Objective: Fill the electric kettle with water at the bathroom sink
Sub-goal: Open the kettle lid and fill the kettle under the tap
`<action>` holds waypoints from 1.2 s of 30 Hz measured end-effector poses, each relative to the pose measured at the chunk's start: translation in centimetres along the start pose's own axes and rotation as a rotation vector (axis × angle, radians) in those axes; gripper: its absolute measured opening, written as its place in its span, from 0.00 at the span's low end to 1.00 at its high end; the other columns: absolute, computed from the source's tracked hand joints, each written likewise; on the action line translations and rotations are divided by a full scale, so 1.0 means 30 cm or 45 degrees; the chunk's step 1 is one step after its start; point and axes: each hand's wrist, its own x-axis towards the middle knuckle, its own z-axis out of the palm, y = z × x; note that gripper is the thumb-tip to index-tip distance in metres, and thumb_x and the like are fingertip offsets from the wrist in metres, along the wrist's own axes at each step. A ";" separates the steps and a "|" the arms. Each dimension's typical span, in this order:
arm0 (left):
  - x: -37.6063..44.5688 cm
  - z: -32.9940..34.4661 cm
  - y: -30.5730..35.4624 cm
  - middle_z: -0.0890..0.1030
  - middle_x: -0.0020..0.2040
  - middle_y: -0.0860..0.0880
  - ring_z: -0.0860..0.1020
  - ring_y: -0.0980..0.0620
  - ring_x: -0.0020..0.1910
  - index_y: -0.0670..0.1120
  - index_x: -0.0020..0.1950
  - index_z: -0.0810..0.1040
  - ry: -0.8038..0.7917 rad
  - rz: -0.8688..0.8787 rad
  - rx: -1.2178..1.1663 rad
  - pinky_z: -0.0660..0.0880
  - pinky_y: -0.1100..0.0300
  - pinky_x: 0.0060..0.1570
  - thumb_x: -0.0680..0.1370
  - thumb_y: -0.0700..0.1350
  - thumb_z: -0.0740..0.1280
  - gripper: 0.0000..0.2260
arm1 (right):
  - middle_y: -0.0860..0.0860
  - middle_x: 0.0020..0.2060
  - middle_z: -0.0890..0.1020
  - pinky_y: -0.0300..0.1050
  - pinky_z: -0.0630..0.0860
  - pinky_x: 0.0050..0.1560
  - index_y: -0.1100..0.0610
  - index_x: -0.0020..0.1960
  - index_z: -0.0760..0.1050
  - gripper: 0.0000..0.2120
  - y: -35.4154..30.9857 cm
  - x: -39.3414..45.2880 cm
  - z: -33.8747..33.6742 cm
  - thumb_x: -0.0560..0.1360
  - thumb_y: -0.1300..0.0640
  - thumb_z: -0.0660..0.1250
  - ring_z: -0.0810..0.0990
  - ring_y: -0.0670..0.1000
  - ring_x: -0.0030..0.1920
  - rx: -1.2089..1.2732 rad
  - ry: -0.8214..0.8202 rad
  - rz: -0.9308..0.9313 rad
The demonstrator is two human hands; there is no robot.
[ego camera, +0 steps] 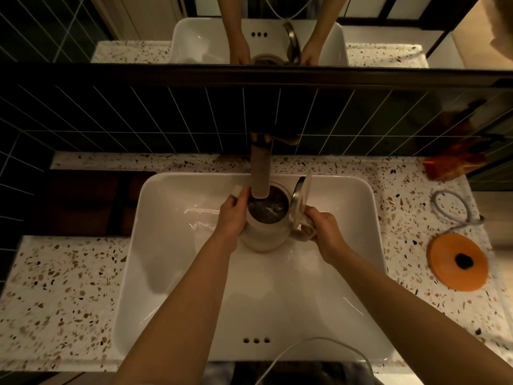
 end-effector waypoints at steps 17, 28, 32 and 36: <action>-0.007 0.000 0.011 0.76 0.42 0.55 0.74 0.56 0.40 0.49 0.49 0.73 -0.009 -0.007 -0.020 0.70 0.59 0.38 0.79 0.59 0.61 0.14 | 0.51 0.21 0.71 0.44 0.68 0.36 0.64 0.36 0.75 0.17 -0.008 -0.004 0.001 0.77 0.52 0.60 0.70 0.49 0.28 -0.036 -0.016 0.009; -0.013 -0.001 0.014 0.76 0.42 0.56 0.73 0.57 0.40 0.49 0.53 0.73 -0.004 -0.029 -0.027 0.70 0.56 0.45 0.79 0.58 0.60 0.14 | 0.53 0.23 0.71 0.47 0.69 0.41 0.63 0.37 0.75 0.17 -0.005 -0.006 0.002 0.76 0.52 0.60 0.70 0.50 0.29 -0.043 -0.022 0.008; -0.011 0.001 0.014 0.75 0.42 0.56 0.73 0.58 0.40 0.48 0.54 0.73 -0.002 -0.015 -0.030 0.69 0.55 0.48 0.79 0.57 0.60 0.13 | 0.57 0.27 0.72 0.50 0.70 0.44 0.63 0.38 0.76 0.17 0.000 -0.003 0.004 0.76 0.51 0.62 0.71 0.54 0.33 -0.026 -0.005 0.012; -0.015 0.002 0.017 0.75 0.41 0.56 0.73 0.57 0.40 0.48 0.54 0.73 0.003 -0.018 -0.023 0.70 0.58 0.39 0.80 0.58 0.60 0.14 | 0.58 0.28 0.72 0.51 0.70 0.45 0.63 0.39 0.77 0.17 -0.003 -0.004 0.006 0.76 0.51 0.62 0.71 0.54 0.33 -0.026 -0.004 0.010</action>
